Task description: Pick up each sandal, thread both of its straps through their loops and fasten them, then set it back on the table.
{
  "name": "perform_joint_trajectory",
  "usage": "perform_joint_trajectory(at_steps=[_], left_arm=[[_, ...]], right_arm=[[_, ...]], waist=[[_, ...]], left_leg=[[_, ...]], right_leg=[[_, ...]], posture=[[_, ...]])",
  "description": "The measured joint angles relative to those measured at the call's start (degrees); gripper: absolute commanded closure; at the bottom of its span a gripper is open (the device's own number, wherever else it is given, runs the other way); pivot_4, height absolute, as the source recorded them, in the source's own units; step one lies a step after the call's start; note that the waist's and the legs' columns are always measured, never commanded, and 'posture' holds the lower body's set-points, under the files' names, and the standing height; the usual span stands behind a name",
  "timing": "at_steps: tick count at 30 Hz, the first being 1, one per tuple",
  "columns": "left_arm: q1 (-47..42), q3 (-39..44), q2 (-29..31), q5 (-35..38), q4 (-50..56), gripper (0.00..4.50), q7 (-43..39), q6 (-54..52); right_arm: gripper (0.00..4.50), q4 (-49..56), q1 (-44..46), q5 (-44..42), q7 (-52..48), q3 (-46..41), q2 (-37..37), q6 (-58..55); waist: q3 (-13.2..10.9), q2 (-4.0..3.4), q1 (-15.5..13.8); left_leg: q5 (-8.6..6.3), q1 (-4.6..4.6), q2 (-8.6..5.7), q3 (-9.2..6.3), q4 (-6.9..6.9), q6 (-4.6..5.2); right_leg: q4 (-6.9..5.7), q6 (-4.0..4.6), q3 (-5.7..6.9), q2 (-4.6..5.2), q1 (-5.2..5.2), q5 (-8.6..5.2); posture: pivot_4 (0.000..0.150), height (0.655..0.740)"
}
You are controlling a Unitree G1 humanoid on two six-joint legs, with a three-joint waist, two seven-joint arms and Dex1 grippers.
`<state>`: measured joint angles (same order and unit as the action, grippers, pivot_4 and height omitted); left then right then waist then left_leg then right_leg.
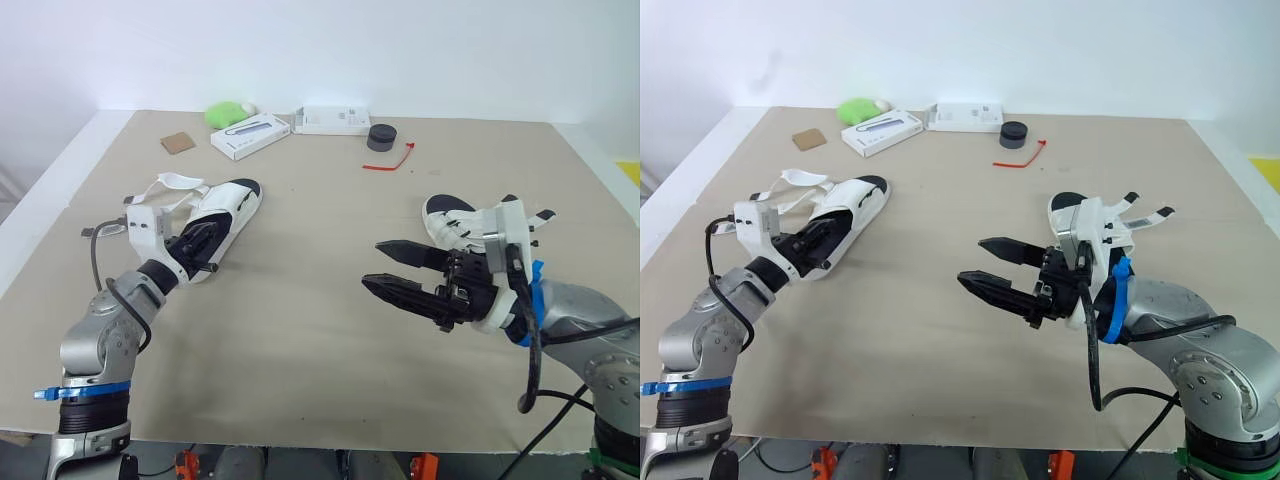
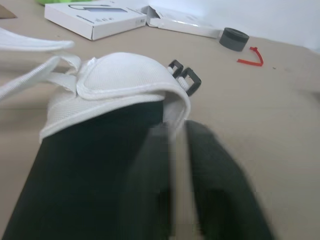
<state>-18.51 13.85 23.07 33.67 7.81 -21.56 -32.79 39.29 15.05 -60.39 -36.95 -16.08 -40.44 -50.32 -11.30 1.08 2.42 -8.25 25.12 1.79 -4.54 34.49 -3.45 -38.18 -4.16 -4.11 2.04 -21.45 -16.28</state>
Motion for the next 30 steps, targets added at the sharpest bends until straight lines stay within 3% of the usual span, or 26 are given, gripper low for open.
perform_joint_trajectory(at_steps=[5,6,15,28,30], left_arm=[[0.2,-3.1,1.5,-2.8,0.2,0.2,-1.1,-0.1],[0.2,-4.3,2.1,-4.2,0.2,0.02,-1.2,-0.1],[-5.0,-8.5,1.9,-11.0,-4.9,0.02,-1.0,0.4],[-21.2,-10.1,-5.0,-16.3,-26.3,0.02,1.2,3.1],[-25.1,-10.8,-6.8,-18.0,-32.8,0.54,1.1,6.2]], right_arm=[[1.15,-0.1,-1.5,-0.1,0.9,0.0,0.0,1.2],[1.15,-0.1,-1.6,-0.2,1.1,0.0,0.0,1.4],[1.15,1.3,-2.0,-0.2,2.6,0.8,-0.1,2.5],[1.15,2.4,-3.8,-0.2,6.6,1.1,-0.3,3.8],[1.15,2.6,-4.0,-0.1,7.5,1.3,-0.2,4.2]], waist=[[0.0,0.0,0.0],[0.0,0.0,0.0],[0.0,0.0,0.0],[0.0,0.01,-0.2],[0.0,0.02,-0.6]], left_leg=[[0.0,0.0,0.0,0.0,0.0,0.0],[0.0,0.0,0.0,0.0,-0.01,0.0],[0.01,0.01,-0.01,0.0,0.0,-0.02],[0.13,0.01,-0.06,-0.02,-0.01,-0.14],[0.2,0.02,-0.08,-0.02,0.0,-0.2]], right_leg=[[0.0,0.0,0.0,0.0,-0.01,0.0],[0.0,0.0,0.0,0.0,-0.01,0.0],[0.0,-0.04,0.0,0.0,-0.01,0.01],[0.0,-0.17,0.0,0.01,0.01,0.07],[0.04,-0.29,0.0,0.02,0.01,0.11]], posture=[[0.15,0.74],[0.15,0.74],[0.15,0.74],[0.15,0.74],[0.15,0.74]])
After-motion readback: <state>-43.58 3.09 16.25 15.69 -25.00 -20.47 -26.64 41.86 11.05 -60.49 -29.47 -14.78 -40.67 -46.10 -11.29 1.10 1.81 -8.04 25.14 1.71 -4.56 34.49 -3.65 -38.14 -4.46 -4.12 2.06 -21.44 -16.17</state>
